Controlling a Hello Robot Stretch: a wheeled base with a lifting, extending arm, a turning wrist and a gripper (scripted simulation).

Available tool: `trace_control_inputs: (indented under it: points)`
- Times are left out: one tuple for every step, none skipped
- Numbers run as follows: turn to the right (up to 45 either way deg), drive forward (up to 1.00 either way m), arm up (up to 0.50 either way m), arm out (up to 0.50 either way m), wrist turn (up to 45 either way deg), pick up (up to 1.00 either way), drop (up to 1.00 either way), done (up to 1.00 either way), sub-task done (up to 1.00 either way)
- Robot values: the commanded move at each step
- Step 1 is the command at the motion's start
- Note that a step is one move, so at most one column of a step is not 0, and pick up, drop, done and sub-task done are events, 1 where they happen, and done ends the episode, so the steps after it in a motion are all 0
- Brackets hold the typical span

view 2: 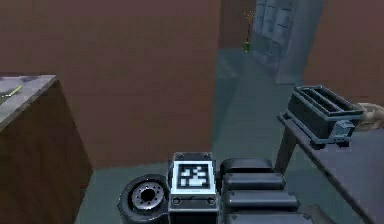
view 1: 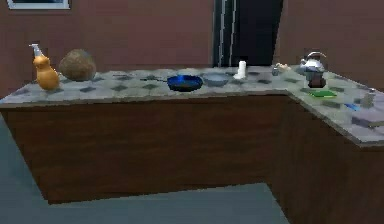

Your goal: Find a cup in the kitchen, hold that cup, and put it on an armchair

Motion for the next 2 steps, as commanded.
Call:
trace_control_inputs:
  points:
    - [-39.0,0.0,0.0,0.0,0.0,0.0,0.0,0.0,0.0]
    - [0.0,0.15,0.0,0.0,0.0,0.0,0.0,0.0,0.0]
